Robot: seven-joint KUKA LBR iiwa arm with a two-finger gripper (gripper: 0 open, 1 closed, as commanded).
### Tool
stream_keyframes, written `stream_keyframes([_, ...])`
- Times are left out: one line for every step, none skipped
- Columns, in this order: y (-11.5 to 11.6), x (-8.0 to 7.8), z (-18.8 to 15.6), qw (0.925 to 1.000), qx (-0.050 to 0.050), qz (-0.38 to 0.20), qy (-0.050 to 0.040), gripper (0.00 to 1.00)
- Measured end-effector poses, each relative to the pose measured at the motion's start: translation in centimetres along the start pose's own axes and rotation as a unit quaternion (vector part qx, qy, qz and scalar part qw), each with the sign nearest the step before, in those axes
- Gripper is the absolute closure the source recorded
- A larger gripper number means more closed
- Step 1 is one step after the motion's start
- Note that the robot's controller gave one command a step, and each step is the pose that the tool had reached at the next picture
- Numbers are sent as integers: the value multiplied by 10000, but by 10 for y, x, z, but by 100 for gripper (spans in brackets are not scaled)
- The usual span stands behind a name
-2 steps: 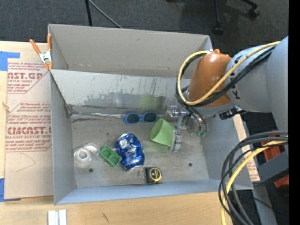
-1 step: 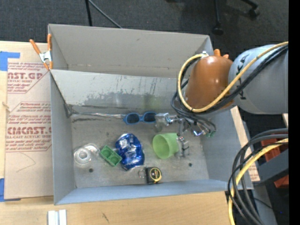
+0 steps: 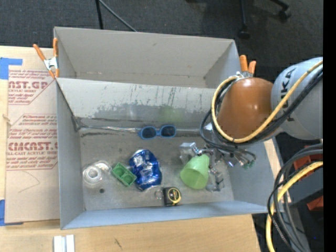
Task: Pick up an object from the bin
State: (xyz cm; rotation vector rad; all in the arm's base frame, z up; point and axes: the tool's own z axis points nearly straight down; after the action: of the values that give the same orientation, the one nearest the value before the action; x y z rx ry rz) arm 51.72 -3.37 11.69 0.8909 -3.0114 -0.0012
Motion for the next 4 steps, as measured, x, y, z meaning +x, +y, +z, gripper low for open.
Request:
stream_keyframes([-27,-18,47,9983,-5,-576,23,0])
stream_keyframes([-36,3,47,9908,3,-1354,-9,0])
stream_keyframes([-36,3,46,9907,1,-1357,-5,100])
stream_keyframes([-35,2,35,9908,5,-1351,-14,100])
